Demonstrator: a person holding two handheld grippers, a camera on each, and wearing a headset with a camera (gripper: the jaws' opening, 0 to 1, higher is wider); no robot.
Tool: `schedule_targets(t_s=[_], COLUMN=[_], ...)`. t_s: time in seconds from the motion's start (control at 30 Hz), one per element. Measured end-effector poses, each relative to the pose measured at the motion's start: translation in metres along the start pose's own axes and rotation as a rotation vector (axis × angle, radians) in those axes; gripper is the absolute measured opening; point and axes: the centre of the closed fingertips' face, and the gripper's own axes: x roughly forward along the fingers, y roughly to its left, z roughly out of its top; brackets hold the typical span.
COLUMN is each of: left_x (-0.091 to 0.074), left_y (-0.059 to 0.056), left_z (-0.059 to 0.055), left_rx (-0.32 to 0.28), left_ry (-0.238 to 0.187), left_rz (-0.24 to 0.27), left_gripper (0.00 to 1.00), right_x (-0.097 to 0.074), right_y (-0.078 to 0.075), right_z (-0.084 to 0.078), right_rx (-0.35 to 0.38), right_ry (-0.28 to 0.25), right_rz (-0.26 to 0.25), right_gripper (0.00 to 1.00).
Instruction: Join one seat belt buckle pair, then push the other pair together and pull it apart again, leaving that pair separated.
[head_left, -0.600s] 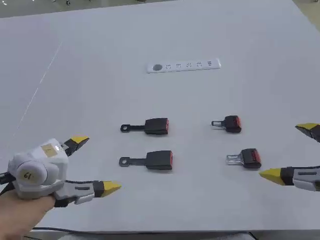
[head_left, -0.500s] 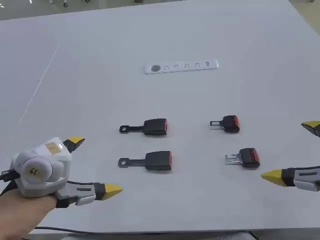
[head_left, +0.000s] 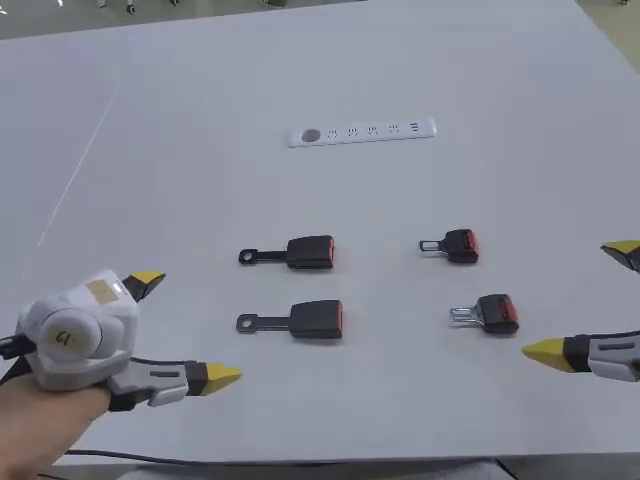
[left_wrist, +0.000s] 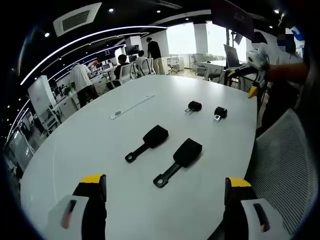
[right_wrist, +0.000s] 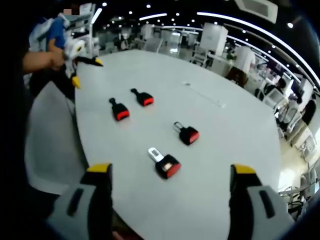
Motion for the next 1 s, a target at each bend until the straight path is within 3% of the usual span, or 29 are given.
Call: schedule_targets(t_s=[0.53,0.73,0.8,1.0], left_x=[-0.004,-0.0052,-0.0052,-0.0028], left_y=[-0.0006,-0.0029,-0.0038,-0.0064], left_z=[-0.0035,-0.0027,-0.0032,-0.0046], left_rx=[-0.002,0.005,0.008,0.032], left_ry=[0.017,0.02,0.023,0.039], left_rz=[0.005,0.004,0.002,-0.015], left_gripper=[1.0,1.0,1.0,0.98], right_x=[-0.0026,-0.0045,-0.0056,-0.0058], right_y=[0.0008,0.0008,0.0009,0.0048], right_z=[0.0013,-0.0006,-0.0051,-0.0047], right_rx=[0.013,-0.003,-0.021,-0.034], right_ry=[0.006,0.014,0.042,0.039], right_rz=[-0.006,-0.007,-0.012,0.004], right_gripper=[0.99,0.99,0.97,0.94])
